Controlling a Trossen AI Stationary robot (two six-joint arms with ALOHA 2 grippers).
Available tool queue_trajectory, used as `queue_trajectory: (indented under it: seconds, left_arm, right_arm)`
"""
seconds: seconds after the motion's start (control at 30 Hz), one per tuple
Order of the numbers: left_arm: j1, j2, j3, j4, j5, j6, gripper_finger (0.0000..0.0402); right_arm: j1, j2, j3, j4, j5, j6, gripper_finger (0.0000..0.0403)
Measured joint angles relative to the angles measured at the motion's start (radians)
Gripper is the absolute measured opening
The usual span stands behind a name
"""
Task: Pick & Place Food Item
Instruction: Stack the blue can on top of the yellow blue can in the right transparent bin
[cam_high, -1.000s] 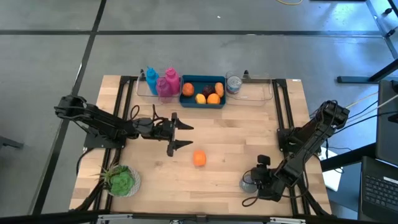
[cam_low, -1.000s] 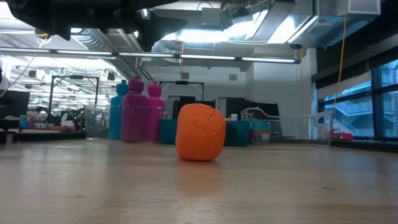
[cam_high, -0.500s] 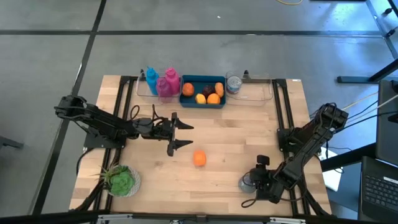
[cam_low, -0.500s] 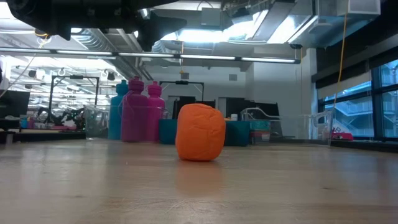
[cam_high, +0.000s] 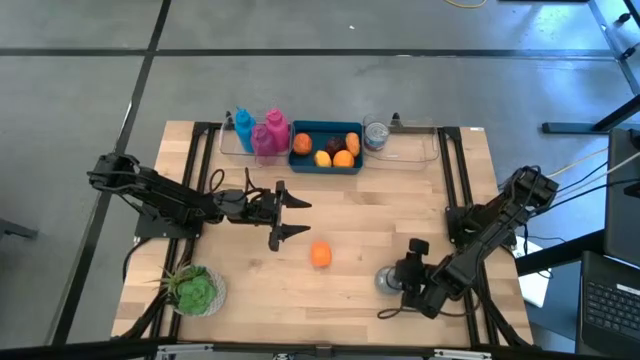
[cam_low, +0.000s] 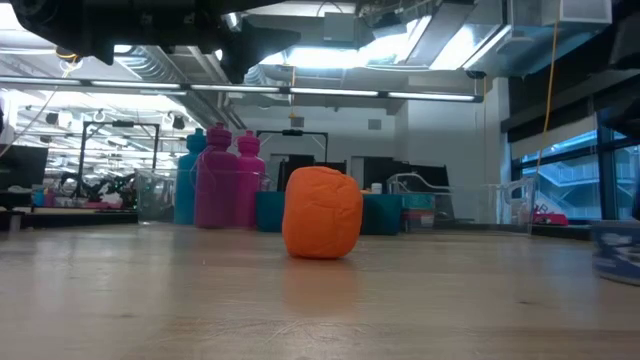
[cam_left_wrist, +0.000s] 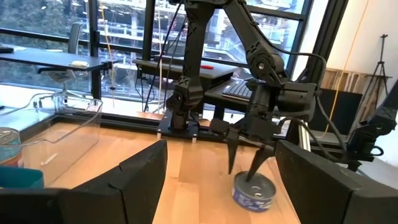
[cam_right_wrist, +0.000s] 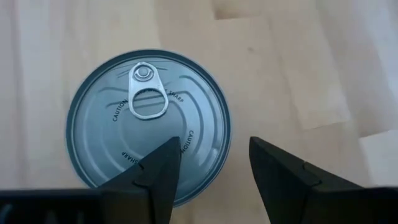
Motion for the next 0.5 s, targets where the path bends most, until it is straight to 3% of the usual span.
queue_trajectory:
  seconds: [0.33, 0.5]
  left_arm:
    - [0.000, 0.000, 0.000, 0.000, 0.001, -0.005, 0.0292]
    - [0.000, 0.000, 0.000, -0.001, 0.019, -0.006, 0.0292]
  right_arm:
    - [-0.149, 0.000, -0.001, -0.025, 0.044, -0.113, 0.0192]
    - [-0.163, -0.016, -0.006, -0.017, 0.111, -0.120, 0.0192]
